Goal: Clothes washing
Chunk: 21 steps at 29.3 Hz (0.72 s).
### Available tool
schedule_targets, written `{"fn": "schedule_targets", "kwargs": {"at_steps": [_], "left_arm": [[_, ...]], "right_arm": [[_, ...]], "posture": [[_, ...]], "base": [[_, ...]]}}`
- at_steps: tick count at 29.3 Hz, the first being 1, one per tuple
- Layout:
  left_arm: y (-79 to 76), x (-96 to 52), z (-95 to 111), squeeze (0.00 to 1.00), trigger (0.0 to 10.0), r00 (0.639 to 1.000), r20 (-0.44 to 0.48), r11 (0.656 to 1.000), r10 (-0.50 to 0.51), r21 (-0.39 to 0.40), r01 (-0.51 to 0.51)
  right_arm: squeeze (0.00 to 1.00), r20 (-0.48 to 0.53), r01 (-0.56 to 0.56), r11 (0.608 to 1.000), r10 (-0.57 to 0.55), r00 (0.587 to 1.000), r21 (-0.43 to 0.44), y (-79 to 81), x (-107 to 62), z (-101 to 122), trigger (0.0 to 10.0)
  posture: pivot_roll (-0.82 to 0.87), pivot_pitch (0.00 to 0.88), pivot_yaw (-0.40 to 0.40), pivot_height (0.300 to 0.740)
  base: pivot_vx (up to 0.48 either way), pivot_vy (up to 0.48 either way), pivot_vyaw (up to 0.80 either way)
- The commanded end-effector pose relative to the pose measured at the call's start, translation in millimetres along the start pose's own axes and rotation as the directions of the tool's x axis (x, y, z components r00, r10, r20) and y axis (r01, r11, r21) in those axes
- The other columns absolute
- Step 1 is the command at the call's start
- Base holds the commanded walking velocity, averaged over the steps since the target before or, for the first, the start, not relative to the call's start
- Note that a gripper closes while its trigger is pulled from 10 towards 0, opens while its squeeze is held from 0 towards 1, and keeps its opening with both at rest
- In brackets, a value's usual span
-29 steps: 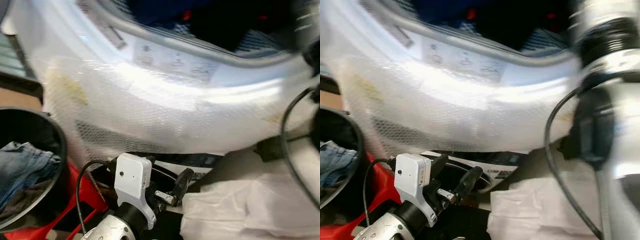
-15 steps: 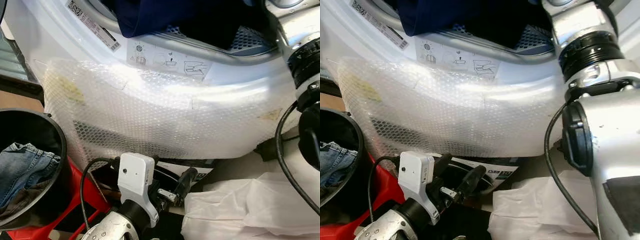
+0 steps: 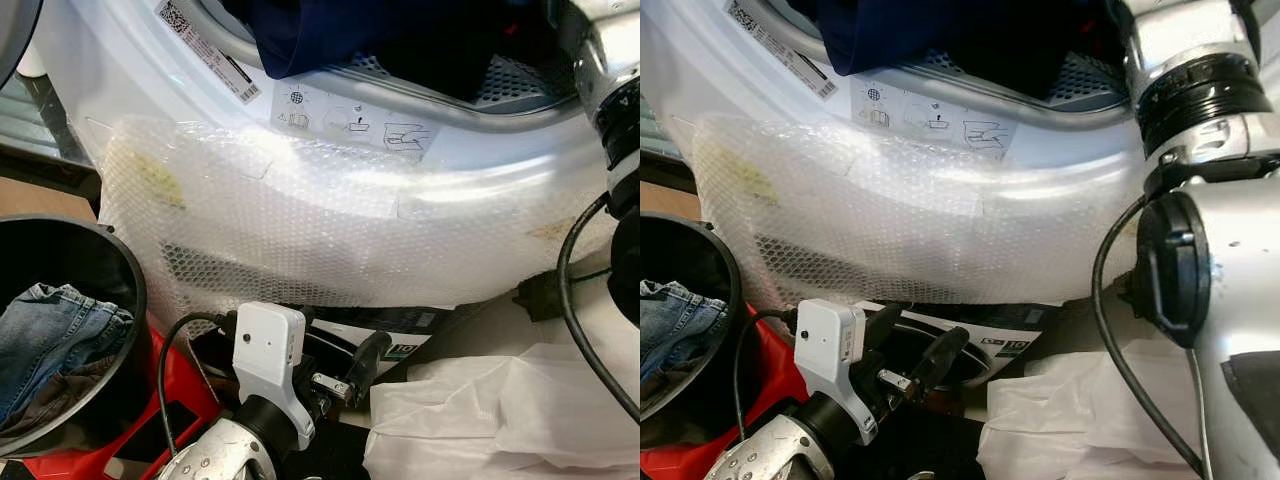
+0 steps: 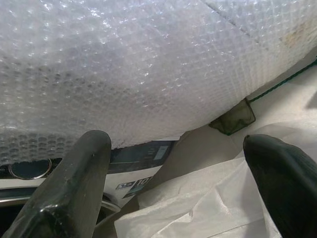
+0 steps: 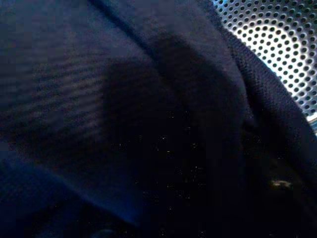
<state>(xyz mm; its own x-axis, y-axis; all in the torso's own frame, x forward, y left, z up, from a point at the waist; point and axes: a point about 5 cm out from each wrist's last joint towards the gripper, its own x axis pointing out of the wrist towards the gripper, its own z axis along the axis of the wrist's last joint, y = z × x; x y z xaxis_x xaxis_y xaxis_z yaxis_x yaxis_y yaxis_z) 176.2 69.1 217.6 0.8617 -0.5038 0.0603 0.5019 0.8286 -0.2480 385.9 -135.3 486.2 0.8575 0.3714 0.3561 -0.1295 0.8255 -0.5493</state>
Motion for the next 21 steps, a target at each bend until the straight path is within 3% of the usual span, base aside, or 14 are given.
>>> {"fn": "schedule_targets", "kwargs": {"at_steps": [1,7,10,21], "left_arm": [[-5.6,1.1,-2.4,0.0,10.0,0.999,-0.015,0.999,-0.044,-0.024,0.043],[-3.7,4.1,-2.5,0.0,10.0,0.999,-0.013,0.999,-0.048,-0.024,0.048],[-2.7,5.3,-2.1,0.0,10.0,0.999,-0.011,0.998,-0.052,-0.02,0.052],[-1.0,11.4,-0.5,0.0,10.0,0.997,-0.002,0.997,-0.075,-0.014,0.075]], "right_arm": [[1.0,0.037,0.028,1.0,-0.029,0.999,0.011,-8.4,-1.9,13.9,10.0],[1.0,0.018,0.045,0.995,-0.043,0.999,-0.084,-11.8,-4.2,9.8,10.0],[1.0,0.03,-0.03,0.984,0.036,0.999,-0.173,-11.1,-6.8,14.1,10.0],[1.0,-0.016,-0.187,0.947,0.19,0.982,-0.262,-14.8,-18.9,11.8,10.0]], "posture": [[0.01,0.252,-0.268,0.74],[-0.01,0.244,-0.26,0.74],[-0.01,0.239,-0.255,0.74],[-0.03,0.218,-0.235,0.74]], "base": [[0.0,0.0,0.0],[0.0,0.0,0.0],[0.0,0.0,0.0],[0.0,0.0,0.0]]}}
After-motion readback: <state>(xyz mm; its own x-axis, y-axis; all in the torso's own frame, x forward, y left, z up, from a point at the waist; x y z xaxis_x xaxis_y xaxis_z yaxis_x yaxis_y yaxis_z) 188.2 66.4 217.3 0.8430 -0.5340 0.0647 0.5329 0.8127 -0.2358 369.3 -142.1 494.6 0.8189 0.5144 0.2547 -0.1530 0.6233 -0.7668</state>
